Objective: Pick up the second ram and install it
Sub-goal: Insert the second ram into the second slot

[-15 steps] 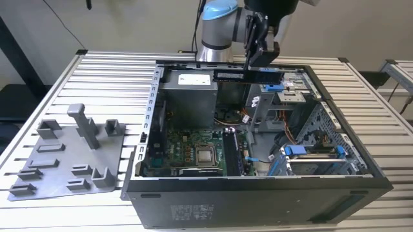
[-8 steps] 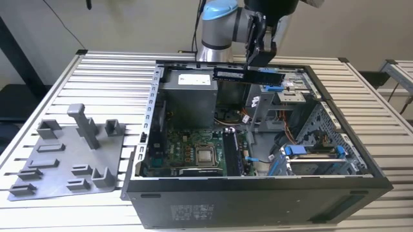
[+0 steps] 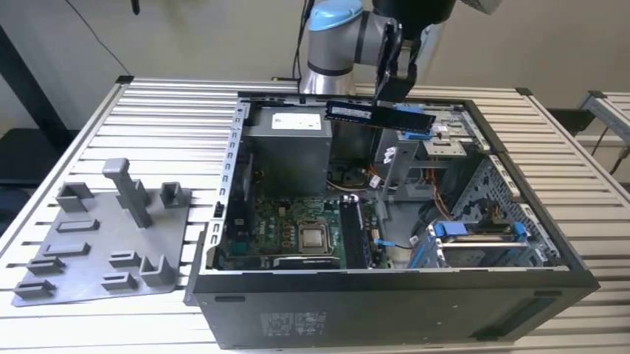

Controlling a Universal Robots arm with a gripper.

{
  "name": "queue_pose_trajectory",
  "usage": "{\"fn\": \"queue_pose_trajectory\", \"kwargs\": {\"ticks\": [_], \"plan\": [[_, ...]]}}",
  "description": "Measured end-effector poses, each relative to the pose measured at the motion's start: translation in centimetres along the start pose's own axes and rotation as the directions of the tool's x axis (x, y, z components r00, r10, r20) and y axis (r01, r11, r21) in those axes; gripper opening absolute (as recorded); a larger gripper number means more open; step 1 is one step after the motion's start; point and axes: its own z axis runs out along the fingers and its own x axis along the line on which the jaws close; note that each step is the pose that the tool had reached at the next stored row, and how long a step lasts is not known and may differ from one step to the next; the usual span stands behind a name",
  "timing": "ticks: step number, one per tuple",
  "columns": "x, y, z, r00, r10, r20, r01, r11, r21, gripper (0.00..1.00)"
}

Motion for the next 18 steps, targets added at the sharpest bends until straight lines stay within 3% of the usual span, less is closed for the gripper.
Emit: {"fn": "queue_pose_trajectory", "kwargs": {"ticks": [6, 11, 14, 18], "plan": [[0.0, -0.02, 0.0, 0.9982, 0.06, 0.0017, -0.06, 0.9982, 0.0005, 0.14], [0.0, -0.03, 0.02, 0.9938, 0.111, 0.0032, -0.111, 0.9938, 0.0008, 0.14], [0.0, -0.03, 0.04, 0.9891, 0.147, 0.0043, -0.147, 0.9891, 0.001, 0.14], [-0.01, -0.04, 0.06, 0.979, 0.204, 0.006, -0.204, 0.979, 0.0011, 0.14]]}}
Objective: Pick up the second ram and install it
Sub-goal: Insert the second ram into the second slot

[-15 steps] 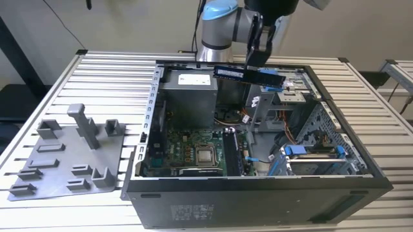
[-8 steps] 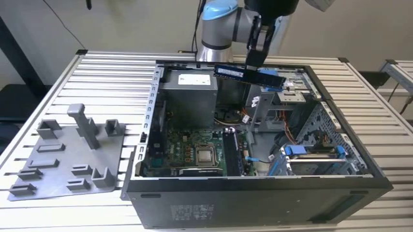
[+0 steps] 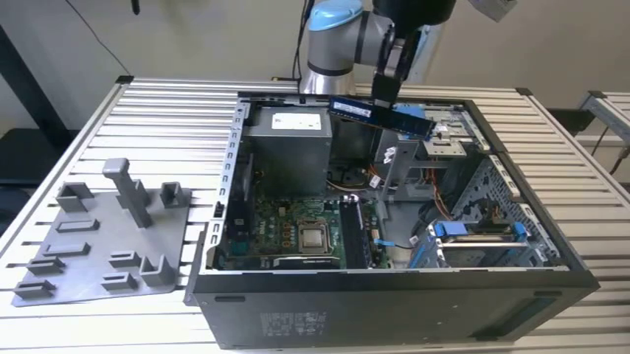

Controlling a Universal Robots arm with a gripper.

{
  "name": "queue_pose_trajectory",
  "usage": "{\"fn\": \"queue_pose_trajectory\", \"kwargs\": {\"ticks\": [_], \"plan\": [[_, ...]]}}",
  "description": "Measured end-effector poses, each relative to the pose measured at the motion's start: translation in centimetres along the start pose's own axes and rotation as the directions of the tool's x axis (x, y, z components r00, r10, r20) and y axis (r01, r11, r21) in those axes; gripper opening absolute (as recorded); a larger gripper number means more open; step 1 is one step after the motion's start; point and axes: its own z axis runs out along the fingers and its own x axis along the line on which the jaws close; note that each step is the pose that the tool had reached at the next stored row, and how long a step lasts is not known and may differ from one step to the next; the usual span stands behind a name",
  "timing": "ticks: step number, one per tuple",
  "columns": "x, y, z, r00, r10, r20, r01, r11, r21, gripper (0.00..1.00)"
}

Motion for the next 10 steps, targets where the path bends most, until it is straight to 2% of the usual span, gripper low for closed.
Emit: {"fn": "queue_pose_trajectory", "kwargs": {"ticks": [5, 10], "plan": [[0.01, 0.0, 0.02, 0.9975, 0.07, 0.002, -0.07, 0.9975, 0.0005, 0.14], [0.01, 0.0, 0.03, 0.9903, 0.139, 0.0041, -0.139, 0.9903, 0.0009, 0.14]]}}
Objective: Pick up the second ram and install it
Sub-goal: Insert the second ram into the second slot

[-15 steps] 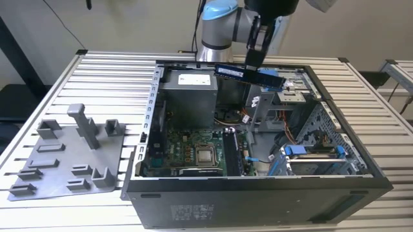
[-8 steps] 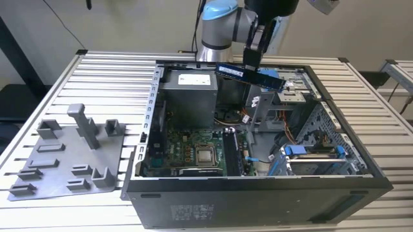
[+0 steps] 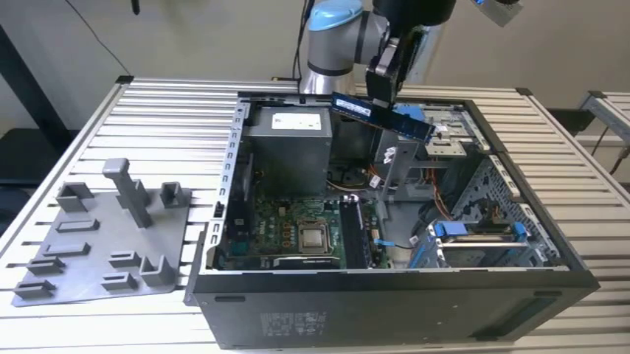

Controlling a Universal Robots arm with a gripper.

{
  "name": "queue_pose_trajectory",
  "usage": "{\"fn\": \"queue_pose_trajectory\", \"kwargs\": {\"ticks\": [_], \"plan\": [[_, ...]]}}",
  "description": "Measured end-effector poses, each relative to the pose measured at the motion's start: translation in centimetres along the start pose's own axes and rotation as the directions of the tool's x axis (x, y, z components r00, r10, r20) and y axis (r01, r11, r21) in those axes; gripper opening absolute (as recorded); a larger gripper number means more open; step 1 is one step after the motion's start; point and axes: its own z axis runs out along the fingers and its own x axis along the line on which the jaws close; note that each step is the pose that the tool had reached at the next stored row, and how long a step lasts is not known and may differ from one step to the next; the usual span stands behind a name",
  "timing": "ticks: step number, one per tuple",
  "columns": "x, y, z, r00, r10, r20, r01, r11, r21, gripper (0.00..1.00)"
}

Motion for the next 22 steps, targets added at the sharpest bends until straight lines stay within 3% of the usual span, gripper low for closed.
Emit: {"fn": "queue_pose_trajectory", "kwargs": {"ticks": [4, 8, 14, 22], "plan": [[0.01, 0.0, 0.01, 0.9986, 0.054, 0.0016, -0.054, 0.9986, 0.0004, 0.14], [0.01, -0.01, 0.01, 0.9943, 0.106, 0.0031, -0.106, 0.9943, 0.0007, 0.14], [-0.03, -0.04, 0.01, 0.9921, 0.125, 0.0037, -0.125, 0.9921, 0.0008, 0.14], [-0.05, -0.04, 0.01, 0.9823, 0.187, 0.0056, -0.187, 0.9823, 0.001, 0.14]]}}
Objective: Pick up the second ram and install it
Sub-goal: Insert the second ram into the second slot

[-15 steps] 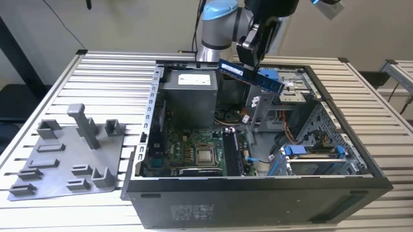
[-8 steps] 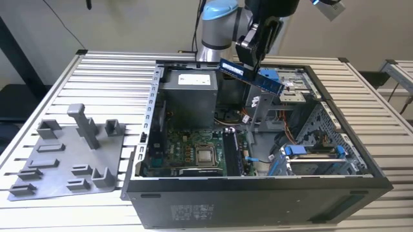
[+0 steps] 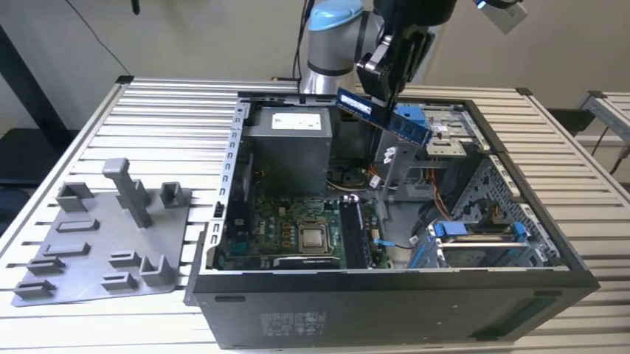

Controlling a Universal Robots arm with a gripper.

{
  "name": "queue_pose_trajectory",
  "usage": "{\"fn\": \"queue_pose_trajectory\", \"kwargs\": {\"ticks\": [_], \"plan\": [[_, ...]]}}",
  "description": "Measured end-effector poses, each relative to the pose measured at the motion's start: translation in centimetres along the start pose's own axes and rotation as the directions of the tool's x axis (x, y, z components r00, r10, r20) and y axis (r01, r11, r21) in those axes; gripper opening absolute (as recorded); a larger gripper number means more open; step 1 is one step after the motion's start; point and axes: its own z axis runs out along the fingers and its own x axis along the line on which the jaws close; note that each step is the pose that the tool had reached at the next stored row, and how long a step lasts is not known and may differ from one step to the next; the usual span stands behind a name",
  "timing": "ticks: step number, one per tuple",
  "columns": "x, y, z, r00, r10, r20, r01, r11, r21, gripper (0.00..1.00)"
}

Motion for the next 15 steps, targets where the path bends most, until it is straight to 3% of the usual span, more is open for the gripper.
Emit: {"fn": "queue_pose_trajectory", "kwargs": {"ticks": [15], "plan": [[0.0, 0.0, 0.0, 0.9995, 0.031, 0.0009, -0.031, 0.9995, 0.0001, 0.14]]}}
